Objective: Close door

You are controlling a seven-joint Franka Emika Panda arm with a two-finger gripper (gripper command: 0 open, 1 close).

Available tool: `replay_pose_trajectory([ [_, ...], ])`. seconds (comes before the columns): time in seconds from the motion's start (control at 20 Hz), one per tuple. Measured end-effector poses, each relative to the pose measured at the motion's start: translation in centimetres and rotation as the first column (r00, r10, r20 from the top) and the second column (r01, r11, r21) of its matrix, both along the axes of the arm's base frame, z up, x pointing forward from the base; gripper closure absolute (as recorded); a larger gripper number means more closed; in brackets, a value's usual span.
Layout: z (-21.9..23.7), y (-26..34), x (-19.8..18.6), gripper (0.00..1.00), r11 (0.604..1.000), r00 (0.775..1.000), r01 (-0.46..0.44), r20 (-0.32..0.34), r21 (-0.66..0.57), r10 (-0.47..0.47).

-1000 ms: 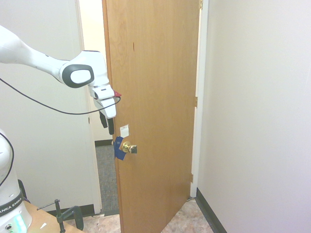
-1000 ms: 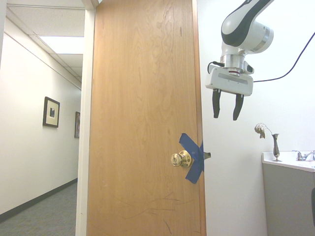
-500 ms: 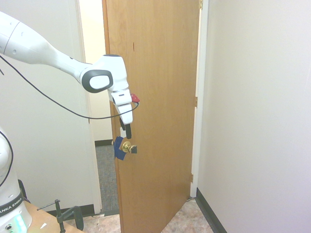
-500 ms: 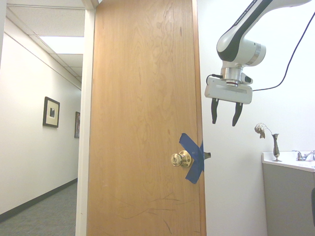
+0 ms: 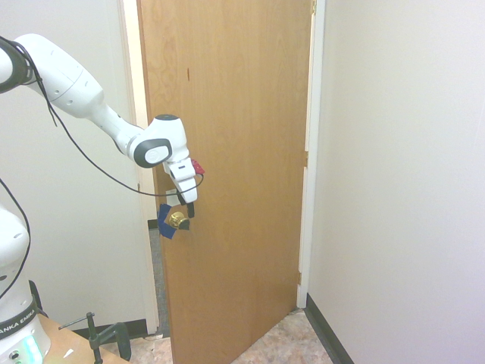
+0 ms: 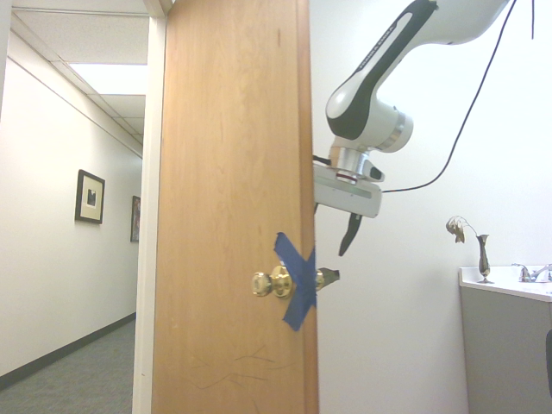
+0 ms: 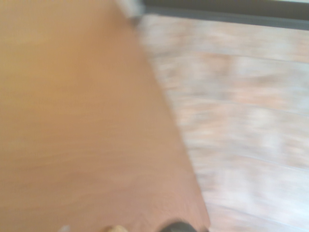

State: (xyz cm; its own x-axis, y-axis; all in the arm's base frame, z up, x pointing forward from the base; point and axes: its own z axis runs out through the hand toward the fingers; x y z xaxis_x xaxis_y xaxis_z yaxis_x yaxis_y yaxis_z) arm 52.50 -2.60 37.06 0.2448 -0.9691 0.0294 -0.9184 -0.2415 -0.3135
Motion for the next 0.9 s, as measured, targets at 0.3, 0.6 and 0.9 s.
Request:
replay_pose_trajectory([
  [0.3, -4.9, 25.0, 5.2, 0.0, 0.971, 0.971, -0.235, -0.053, -0.041, 0.233],
  [0.6, -4.3, 11.0, 15.9, 0.0, 0.952, 0.959, -0.268, -0.139, -0.148, 0.248],
  [0.9, -0.5, -0.8, 21.2, 0.0, 0.916, 0.933, -0.341, -0.192, -0.213, 0.303],
])
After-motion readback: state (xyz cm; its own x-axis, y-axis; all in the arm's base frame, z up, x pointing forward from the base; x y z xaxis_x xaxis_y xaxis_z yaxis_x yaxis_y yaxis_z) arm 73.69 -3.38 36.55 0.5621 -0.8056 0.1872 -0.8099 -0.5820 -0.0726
